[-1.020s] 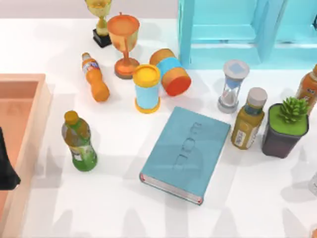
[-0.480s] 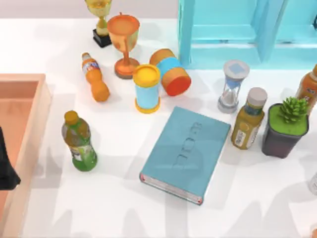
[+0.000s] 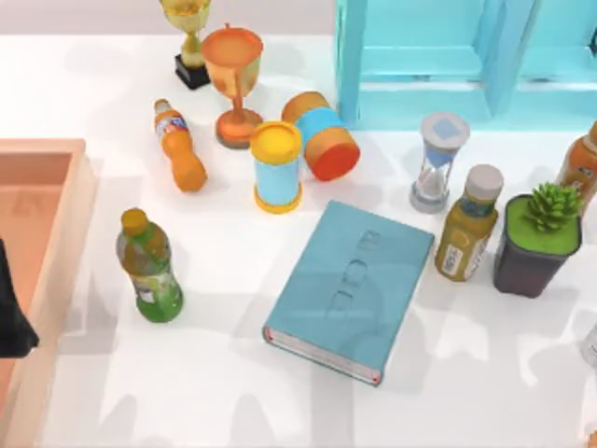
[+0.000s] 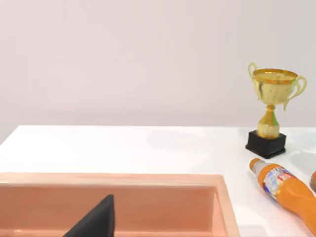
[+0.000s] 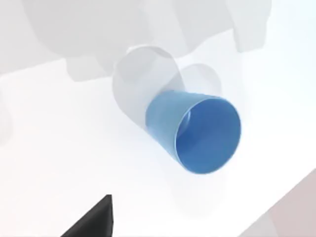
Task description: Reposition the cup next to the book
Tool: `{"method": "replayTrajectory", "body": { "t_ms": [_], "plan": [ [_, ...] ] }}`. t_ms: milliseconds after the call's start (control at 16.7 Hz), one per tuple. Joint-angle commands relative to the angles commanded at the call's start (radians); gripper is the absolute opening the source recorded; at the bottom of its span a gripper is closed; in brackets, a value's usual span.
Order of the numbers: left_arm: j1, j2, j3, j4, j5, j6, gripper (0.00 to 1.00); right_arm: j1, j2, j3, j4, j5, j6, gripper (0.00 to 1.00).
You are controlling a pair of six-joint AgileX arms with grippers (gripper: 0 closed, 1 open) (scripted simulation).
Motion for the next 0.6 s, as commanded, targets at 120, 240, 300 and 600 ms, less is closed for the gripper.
{"method": "replayTrajectory", "body": {
  "t_ms": [120,240,300,600],
  "plan": [
    [0.0,0.0,0.0,0.0,0.0,0.0,1.0,-0.034,0.164,0.134,-0.106,0.001,-0.165,1.0],
    [0.0,0.0,0.0,0.0,0.0,0.0,1.0,-0.064,0.308,0.254,-0.201,0.002,-0.311,1.0],
    [0.0,0.0,0.0,0.0,0.0,0.0,1.0,-0.078,0.372,0.306,-0.242,0.003,-0.376,1.0],
    [0.0,0.0,0.0,0.0,0.0,0.0,1.0,-0.124,0.572,0.473,-0.373,0.006,-0.579,1.0]
  ]
}}
